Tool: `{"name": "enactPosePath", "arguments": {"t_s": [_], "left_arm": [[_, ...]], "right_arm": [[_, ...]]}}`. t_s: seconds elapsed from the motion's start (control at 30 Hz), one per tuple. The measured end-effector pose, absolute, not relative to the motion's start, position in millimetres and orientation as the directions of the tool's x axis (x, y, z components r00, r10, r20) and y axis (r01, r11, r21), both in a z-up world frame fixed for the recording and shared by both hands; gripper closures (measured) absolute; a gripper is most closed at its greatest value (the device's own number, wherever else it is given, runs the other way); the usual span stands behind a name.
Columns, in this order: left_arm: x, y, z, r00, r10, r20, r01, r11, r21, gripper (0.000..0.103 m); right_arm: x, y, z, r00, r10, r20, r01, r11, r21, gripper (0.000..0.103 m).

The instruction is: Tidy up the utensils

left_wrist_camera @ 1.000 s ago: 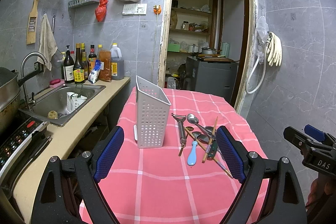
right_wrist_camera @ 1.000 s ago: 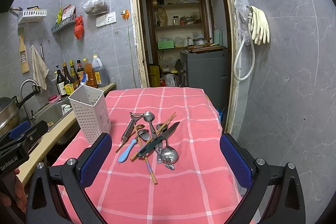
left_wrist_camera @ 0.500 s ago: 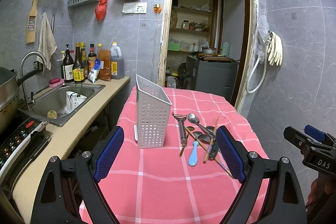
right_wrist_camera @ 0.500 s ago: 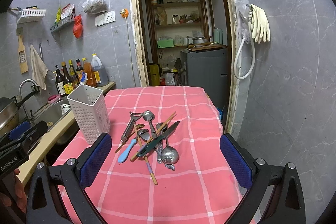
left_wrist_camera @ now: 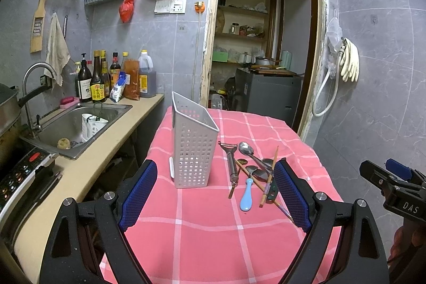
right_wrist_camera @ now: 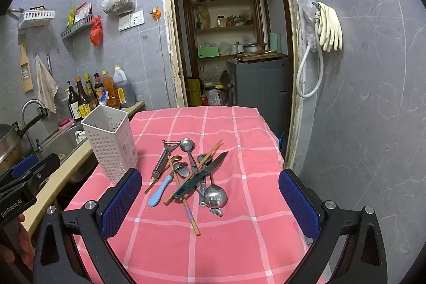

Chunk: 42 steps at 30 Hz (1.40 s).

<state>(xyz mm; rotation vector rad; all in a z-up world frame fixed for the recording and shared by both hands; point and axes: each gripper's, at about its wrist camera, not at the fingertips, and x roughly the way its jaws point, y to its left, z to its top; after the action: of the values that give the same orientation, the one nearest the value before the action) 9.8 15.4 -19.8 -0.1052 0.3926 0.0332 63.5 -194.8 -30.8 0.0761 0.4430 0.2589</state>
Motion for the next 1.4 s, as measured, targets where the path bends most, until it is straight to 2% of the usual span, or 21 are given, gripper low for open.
{"name": "enactPosePath", "arguments": {"t_s": [0.7, 1.0, 1.03, 1.1, 1.27, 1.33, 1.4], "left_arm": [[28.6, 20.4, -22.5, 0.910, -0.024, -0.413, -0.024, 0.994, -0.111, 0.017], [51.4, 16.5, -26.3, 0.862, -0.120, -0.492, 0.065, 0.990, -0.127, 0.017], [55.8, 14.6, -26.2, 0.856, -0.131, -0.500, 0.078, 0.989, -0.125, 0.017], [65.2, 10.4, -27.8, 0.847, -0.147, -0.511, 0.096, 0.988, -0.124, 0.018], [96.1, -2.0, -38.2, 0.808, -0.192, -0.557, 0.127, 0.980, -0.153, 0.018], [108.7, -7.8, -43.8, 0.791, -0.204, -0.577, 0.134, 0.978, -0.162, 0.023], [125.8, -13.9, -51.4, 0.768, -0.199, -0.608, 0.130, 0.979, -0.156, 0.036]], "right_arm": [[67.0, -192.3, -26.4, 0.855, 0.240, -0.459, -0.201, 0.971, 0.132, 0.000], [82.3, -205.2, -24.6, 0.826, 0.258, -0.501, -0.217, 0.966, 0.141, 0.001], [85.8, -207.8, -24.8, 0.820, 0.264, -0.508, -0.220, 0.965, 0.145, 0.003], [95.7, -213.4, -25.4, 0.805, 0.266, -0.531, -0.223, 0.964, 0.146, 0.014], [129.9, -227.9, -32.8, 0.744, 0.310, -0.592, -0.251, 0.951, 0.183, 0.035], [147.5, -232.0, -40.0, 0.709, 0.335, -0.620, -0.272, 0.942, 0.198, 0.041], [164.6, -234.5, -49.9, 0.670, 0.359, -0.650, -0.293, 0.932, 0.213, 0.051]]}}
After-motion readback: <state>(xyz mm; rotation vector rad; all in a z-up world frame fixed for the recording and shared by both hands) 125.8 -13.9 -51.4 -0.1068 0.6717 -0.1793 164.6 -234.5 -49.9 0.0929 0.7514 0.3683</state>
